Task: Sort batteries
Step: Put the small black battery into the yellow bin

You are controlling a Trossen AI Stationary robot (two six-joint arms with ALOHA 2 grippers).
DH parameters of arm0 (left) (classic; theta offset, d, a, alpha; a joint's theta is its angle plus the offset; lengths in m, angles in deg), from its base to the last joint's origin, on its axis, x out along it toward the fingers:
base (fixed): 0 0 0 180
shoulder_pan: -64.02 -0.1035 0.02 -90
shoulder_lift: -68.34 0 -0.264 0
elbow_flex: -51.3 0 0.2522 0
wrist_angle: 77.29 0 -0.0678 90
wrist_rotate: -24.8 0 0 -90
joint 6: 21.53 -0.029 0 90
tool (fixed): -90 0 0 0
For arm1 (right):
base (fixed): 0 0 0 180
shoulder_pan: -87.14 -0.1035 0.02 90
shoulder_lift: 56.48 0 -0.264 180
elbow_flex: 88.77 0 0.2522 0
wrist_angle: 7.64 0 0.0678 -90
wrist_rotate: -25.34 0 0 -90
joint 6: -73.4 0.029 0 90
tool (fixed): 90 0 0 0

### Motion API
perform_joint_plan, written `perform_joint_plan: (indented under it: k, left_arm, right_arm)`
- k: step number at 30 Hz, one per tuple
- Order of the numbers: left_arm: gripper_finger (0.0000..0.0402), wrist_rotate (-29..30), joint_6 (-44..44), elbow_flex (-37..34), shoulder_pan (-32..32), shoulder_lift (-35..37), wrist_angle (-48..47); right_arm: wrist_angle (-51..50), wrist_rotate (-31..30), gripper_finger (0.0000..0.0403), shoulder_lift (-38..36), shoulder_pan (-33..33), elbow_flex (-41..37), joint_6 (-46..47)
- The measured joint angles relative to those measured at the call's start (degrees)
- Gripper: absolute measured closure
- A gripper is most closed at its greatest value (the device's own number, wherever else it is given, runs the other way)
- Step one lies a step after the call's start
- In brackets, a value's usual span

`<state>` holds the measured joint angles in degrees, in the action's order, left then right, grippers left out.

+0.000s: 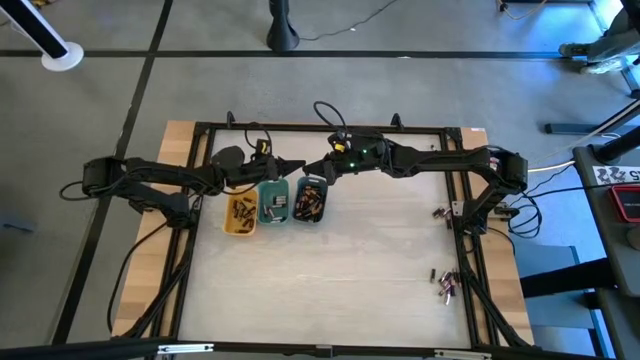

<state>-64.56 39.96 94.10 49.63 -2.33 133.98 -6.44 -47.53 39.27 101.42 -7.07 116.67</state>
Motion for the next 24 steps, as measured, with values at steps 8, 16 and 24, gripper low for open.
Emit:
perform_joint_plan:
  k: [8, 16, 24]
  left_arm:
    - [0.0366, -0.27, -0.01, 0.01, 0.00, 0.00, -1.38]
    - [0.0368, -0.42, -0.27, 0.04, 0.00, 0.00, -1.48]
    - [0.0368, -1.11, -1.88, 0.04, -0.96, 0.10, -1.69]
  right_arm:
    - [-0.56, 0.02, 0.0384, 0.00, 0.00, 0.00, 0.04]
    - [-0.42, -0.04, 0.0360, 0.00, -0.02, 0.00, -0.70]
    - [0.31, 3.06, 0.0251, 0.00, 1.53, 0.00, -3.14]
